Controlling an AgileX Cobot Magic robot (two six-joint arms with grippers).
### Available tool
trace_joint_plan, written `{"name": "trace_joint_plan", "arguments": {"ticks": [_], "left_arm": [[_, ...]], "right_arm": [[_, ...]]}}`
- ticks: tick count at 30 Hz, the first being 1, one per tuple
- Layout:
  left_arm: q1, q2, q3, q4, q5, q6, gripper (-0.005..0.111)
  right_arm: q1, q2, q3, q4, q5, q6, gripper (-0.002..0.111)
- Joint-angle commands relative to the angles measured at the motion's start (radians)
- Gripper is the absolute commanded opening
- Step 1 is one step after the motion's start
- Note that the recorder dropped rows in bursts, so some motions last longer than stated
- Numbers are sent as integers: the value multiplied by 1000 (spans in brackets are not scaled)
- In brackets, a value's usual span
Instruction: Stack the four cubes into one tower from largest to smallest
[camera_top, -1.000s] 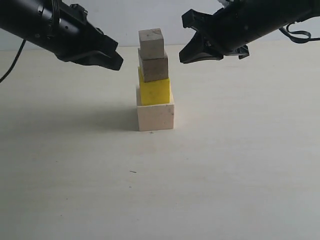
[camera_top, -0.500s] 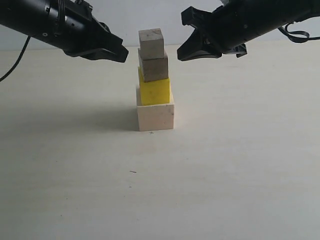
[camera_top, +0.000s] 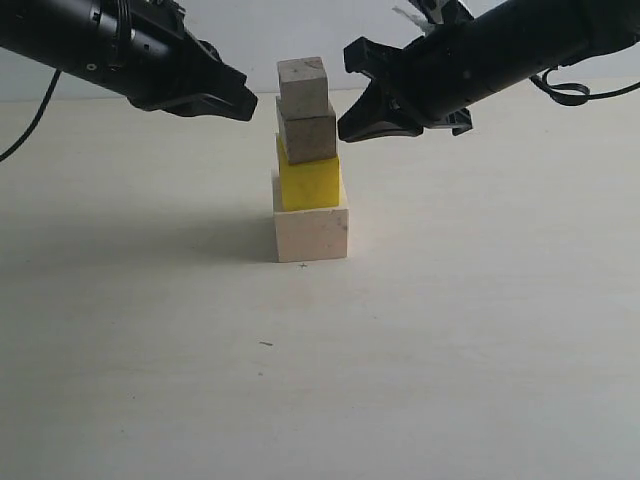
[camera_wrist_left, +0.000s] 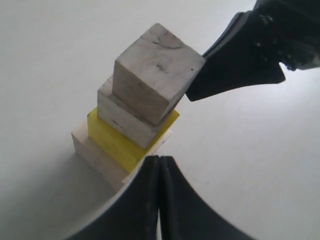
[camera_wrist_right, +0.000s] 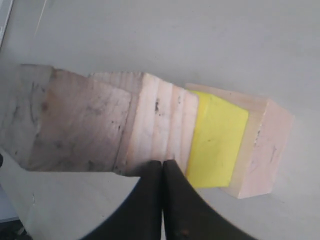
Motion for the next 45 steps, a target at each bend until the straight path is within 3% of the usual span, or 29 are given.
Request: {"name": "trace_joint_plan", "arguments": {"ticks": [1,18,27,36,45], "left_arm": [[1,3,3,-11,-8,7,0],[1,2,3,-11,2,7,0],[1,8,3,-3,14,7,0],[3,12,13,38,35,5,0],[53,12,125,34,20,13,0]], "right_arm": [[12,-1,3,-3,-13,-16,0],[12,-76,3,-38,-67,-6,0],[12,-69,3,-336,-158,248,0],[9,12,3,-339,-134,248,0],[5,65,3,-270,-86,226,0]]}}
